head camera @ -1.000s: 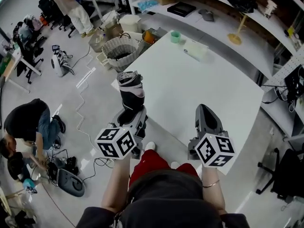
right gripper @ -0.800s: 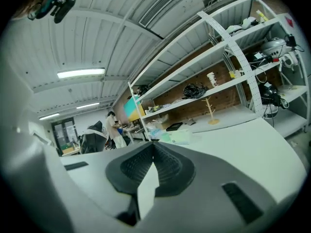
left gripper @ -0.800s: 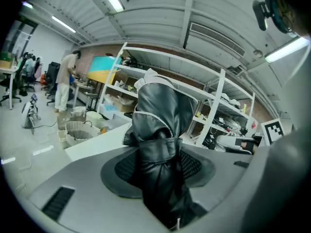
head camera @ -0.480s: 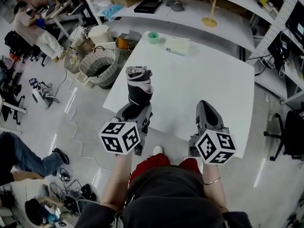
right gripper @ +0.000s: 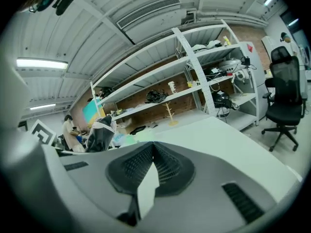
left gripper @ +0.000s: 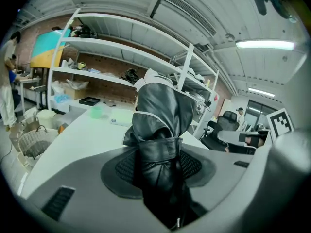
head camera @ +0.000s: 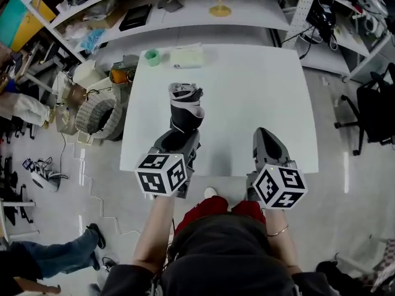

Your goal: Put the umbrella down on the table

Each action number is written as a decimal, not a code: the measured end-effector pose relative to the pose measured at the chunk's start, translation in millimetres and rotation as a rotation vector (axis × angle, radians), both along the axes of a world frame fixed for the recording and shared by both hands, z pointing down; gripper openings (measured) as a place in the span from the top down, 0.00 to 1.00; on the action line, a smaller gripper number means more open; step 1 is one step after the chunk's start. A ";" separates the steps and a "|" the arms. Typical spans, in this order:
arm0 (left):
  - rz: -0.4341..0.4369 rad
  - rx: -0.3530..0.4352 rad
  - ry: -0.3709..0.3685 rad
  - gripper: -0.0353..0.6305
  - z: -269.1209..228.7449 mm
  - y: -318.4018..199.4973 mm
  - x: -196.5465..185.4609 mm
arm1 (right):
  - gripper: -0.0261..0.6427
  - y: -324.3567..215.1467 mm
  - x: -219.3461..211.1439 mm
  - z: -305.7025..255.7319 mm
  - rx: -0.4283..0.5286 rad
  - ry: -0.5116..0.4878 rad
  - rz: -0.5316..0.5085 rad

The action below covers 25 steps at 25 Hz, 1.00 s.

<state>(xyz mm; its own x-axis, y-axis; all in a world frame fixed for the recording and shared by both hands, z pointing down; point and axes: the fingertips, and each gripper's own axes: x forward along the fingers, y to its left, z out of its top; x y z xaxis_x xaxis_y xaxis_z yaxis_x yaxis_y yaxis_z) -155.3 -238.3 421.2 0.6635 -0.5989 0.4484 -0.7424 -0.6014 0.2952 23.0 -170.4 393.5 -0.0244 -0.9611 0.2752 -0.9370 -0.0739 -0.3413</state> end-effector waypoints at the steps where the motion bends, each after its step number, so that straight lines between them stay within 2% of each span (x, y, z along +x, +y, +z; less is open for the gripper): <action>1: 0.026 -0.003 -0.003 0.66 2.5 -2.0 7.7 | 0.93 2.8 5.1 1.9 -0.006 0.003 0.023; 6: 0.137 -0.019 -0.020 0.66 14.3 -8.9 46.4 | 0.93 14.0 27.8 8.9 -0.037 0.012 0.122; 11: 0.215 -0.033 -0.041 0.66 27.0 -13.2 76.5 | 0.93 15.5 40.1 14.6 -0.057 0.026 0.171; 25: 0.347 -0.077 -0.121 0.66 62.3 -10.2 124.6 | 0.93 29.2 60.1 34.3 -0.127 0.029 0.234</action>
